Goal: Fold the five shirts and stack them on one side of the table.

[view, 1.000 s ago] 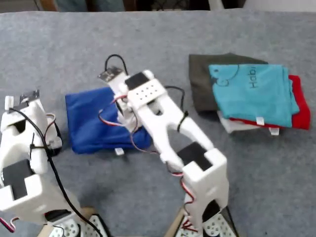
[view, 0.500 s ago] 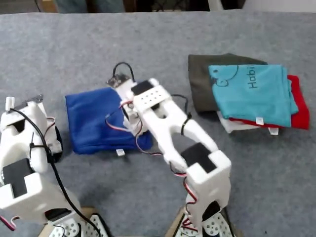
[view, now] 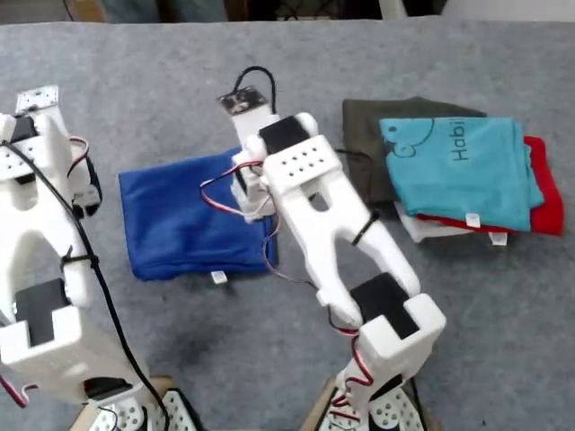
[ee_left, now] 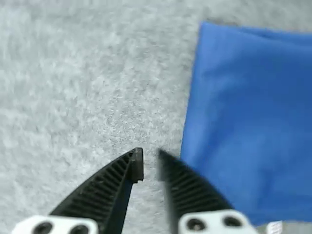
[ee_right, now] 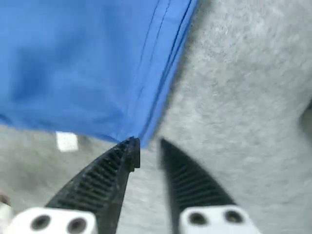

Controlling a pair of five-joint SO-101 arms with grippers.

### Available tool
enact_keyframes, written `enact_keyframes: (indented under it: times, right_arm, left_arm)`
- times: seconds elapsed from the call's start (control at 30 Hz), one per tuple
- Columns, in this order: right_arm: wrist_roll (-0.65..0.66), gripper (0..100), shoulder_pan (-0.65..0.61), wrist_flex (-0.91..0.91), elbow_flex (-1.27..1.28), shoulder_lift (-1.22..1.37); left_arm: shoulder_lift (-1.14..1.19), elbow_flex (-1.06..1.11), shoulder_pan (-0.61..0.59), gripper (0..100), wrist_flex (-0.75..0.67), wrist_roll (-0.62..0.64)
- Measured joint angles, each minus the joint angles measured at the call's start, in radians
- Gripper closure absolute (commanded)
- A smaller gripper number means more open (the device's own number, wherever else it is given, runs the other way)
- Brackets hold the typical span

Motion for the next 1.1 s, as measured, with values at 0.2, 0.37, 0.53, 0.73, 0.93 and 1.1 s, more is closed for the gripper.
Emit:
enact_keyframes:
  times: [0.2, 0.37, 0.53, 0.73, 0.93, 1.1]
  right_arm:
    - [-0.269, 60.1, -0.068, -0.06, -0.002, 0.104]
    - [-0.433, 60.1, -0.114, -0.132, -0.025, 0.232]
    - [-0.539, 60.3, -0.12, -0.152, -0.127, 0.367]
    - [-0.641, 60.3, -0.12, -0.149, -0.201, 0.477]
    - [-0.657, 60.3, -0.124, -0.147, -0.221, 0.512]
    - [-0.658, 64.2, -0.126, -0.147, -0.221, 0.512]
  left_arm:
    - [0.138, -0.028, -0.044, 77, 0.0, 0.118]
    - [0.242, -0.028, -0.098, 78, 0.0, 0.121]
    - [0.287, -0.029, -0.135, 78, 0.002, 0.121]
    - [0.288, -0.035, -0.141, 78, 0.002, 0.121]
    - [0.288, -0.035, -0.141, 78, 0.002, 0.121]
    - [0.288, -0.035, -0.141, 78, 0.002, 0.121]
